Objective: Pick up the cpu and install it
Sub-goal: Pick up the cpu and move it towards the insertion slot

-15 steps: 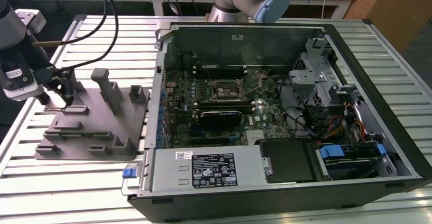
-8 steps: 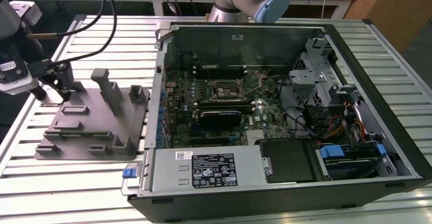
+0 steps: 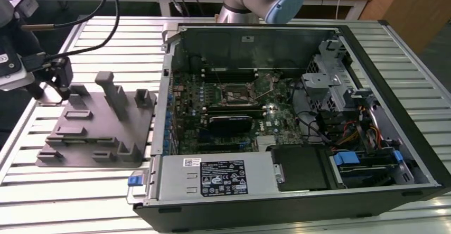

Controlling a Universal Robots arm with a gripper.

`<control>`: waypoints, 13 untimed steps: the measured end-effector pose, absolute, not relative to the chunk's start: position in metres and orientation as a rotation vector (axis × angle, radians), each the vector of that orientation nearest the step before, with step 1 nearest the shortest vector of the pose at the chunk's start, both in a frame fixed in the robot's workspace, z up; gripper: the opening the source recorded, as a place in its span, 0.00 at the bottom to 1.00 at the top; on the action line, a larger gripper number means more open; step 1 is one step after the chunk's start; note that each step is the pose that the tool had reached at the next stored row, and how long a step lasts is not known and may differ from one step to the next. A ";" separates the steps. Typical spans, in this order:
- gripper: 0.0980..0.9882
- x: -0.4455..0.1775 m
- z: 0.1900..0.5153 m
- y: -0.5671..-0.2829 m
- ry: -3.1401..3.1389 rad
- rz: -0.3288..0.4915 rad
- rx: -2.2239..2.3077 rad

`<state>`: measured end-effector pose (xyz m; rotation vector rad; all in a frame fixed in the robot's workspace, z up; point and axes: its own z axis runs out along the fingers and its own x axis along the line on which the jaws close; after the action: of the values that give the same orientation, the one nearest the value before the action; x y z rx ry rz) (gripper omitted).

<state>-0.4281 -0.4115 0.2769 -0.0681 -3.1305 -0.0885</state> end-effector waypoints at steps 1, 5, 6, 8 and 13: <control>0.50 -0.428 0.279 -0.411 -3.130 -0.088 -0.068; 0.50 -0.428 0.289 -0.411 -3.130 -0.088 -0.068; 0.50 -0.428 0.291 -0.411 -3.130 -0.088 -0.068; 0.50 -0.427 0.296 -0.411 -3.131 -0.088 -0.068; 0.50 -0.427 0.308 -0.411 -3.131 -0.088 -0.068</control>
<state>-0.4272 -0.4115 0.3084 -0.0681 -3.1305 -0.0885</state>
